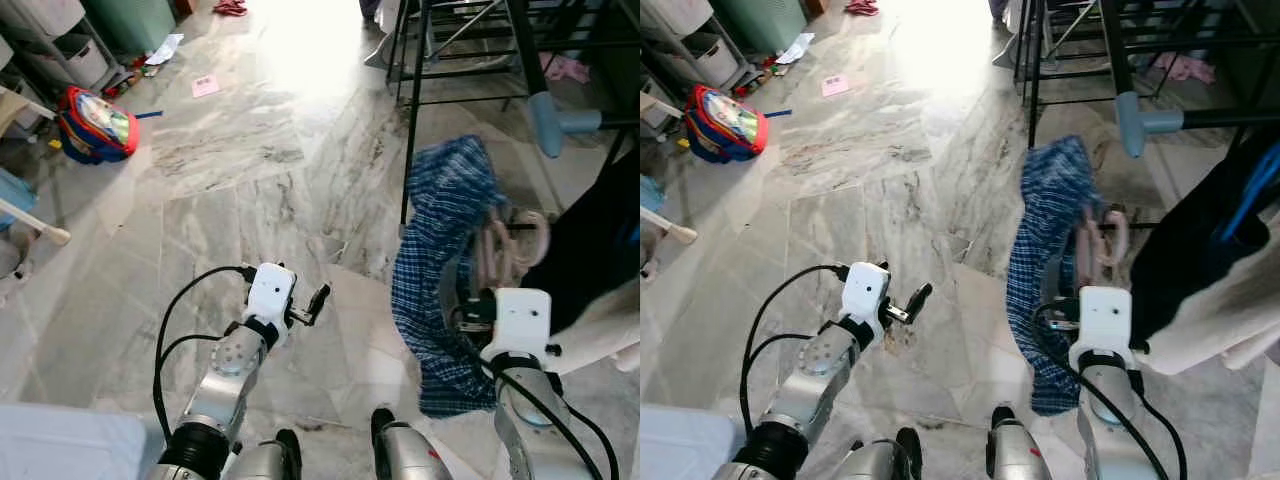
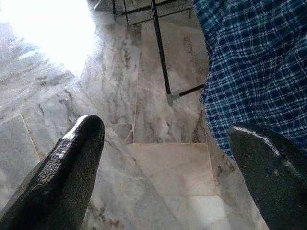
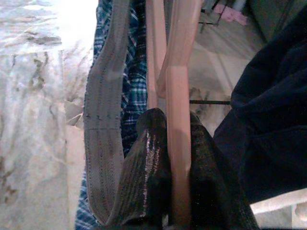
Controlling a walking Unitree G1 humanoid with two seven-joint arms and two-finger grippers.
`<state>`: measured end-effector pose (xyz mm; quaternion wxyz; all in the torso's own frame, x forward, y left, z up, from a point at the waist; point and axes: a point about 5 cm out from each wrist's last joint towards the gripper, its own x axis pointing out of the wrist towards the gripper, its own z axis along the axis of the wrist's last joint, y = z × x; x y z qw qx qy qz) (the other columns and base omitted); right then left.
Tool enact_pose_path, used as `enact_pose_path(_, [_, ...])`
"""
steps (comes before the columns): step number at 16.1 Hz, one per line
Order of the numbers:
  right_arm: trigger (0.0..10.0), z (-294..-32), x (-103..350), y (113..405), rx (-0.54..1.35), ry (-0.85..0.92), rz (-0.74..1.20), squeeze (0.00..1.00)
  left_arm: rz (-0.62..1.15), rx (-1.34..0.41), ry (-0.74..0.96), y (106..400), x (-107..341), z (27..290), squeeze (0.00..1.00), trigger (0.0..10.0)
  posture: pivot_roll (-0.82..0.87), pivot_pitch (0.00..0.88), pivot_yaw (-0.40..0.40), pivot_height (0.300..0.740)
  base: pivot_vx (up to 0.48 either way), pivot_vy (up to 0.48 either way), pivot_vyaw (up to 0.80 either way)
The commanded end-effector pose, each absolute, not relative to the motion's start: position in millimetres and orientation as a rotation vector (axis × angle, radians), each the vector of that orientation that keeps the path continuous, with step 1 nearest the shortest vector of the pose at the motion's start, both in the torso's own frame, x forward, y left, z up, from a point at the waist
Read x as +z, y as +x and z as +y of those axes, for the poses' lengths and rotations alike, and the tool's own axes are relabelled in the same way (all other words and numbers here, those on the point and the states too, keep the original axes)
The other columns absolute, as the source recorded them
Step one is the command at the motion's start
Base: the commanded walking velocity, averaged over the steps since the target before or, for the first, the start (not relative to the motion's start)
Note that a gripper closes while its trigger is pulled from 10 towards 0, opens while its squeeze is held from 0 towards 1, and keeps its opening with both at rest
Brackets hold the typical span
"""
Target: Hang hanger
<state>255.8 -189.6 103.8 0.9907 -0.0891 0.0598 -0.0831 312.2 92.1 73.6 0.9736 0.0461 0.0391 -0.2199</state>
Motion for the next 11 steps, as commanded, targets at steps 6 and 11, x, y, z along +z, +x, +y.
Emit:
enact_pose_path(6, [10.0, -177.9, 89.3, 254.8, -0.047, -0.198, 0.143, 0.00, 0.096, -0.355, 0.056, 310.1, 62.8, 93.9, 0.00, 10.0, -0.09, 0.203, 0.028, 0.740, 0.000, 0.000, 0.00])
enact_pose_path(11, [10.0, -177.3, 79.3, 265.3, -0.048, -0.198, 0.164, 0.00, 0.107, -0.379, 0.067, 313.5, 60.3, 85.3, 0.00, 10.0, -0.09, 0.149, 0.039, 0.740, 0.000, 0.000, 0.00])
